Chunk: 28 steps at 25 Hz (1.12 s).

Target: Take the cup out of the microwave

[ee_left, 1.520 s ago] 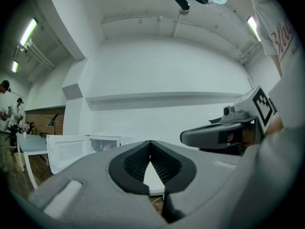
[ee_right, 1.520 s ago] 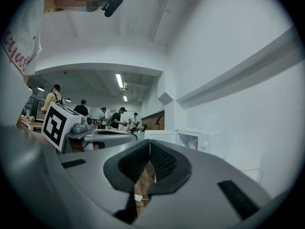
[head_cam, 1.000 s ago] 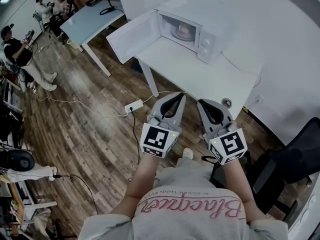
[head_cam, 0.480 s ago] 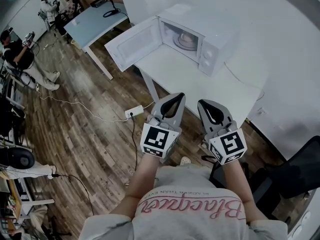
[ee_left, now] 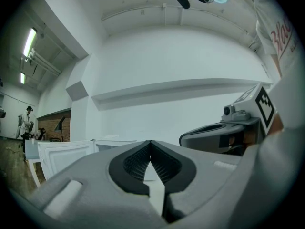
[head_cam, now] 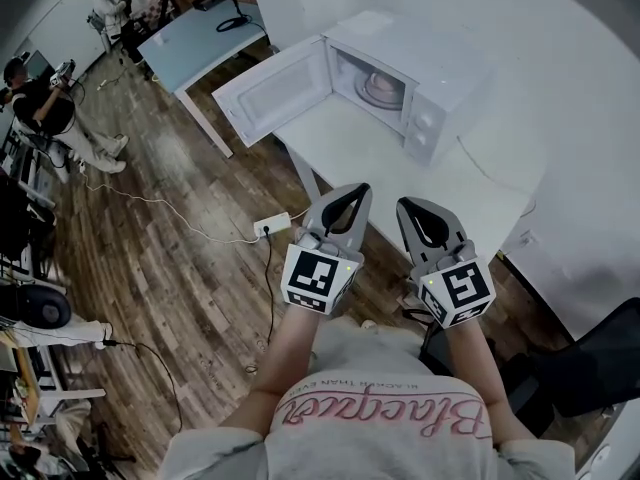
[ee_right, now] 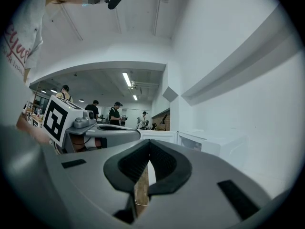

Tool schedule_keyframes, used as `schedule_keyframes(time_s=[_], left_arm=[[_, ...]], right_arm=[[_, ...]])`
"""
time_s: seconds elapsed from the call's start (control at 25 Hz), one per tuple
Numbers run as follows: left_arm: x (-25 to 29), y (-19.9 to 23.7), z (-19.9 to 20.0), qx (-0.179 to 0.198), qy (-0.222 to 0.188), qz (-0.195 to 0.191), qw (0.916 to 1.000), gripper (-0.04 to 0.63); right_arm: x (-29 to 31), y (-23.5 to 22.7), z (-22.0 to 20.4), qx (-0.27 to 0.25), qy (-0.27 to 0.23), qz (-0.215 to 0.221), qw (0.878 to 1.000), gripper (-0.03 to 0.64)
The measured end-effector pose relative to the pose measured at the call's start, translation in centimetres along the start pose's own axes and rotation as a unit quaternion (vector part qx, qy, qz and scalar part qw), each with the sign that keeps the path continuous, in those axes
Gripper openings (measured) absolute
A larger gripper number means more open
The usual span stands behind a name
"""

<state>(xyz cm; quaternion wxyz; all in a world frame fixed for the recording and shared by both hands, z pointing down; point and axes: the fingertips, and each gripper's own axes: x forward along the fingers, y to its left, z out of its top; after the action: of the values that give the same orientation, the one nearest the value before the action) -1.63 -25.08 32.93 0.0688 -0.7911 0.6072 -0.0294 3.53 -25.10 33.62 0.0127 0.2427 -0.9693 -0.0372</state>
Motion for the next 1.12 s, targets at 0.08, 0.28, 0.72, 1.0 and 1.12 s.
schedule_keyframes(time_s=[0.08,0.28,0.72,1.0,1.12], left_arm=[[0.1,0.1,-0.1,0.002,0.001,0.002,1.0,0.005],[0.6,0.8,-0.7,0.003,0.003,0.012,0.9999,0.005],[2.5,2.4,-0.5,0.002,-0.006,0.011,0.9999,0.005],[4.1,4.7,-1.0,-0.003,-0.007,-0.001,1.0,0.005],[5.0,6.3,-1.5,-0.006,-0.007,-0.005,0.9999,0.005]], right_arm=[[0.2,-0.1,-0.2,0.002,0.0,0.002,1.0,0.011],[0.9,-0.4,-0.4,0.004,-0.002,0.01,1.0,0.011],[2.6,-1.9,-0.4,-0.001,0.0,0.006,1.0,0.011],[5.3,-2.9,-0.7,0.001,0.003,-0.004,1.0,0.011],[6.6,-3.3,-0.7,-0.001,0.004,-0.01,1.0,0.011]])
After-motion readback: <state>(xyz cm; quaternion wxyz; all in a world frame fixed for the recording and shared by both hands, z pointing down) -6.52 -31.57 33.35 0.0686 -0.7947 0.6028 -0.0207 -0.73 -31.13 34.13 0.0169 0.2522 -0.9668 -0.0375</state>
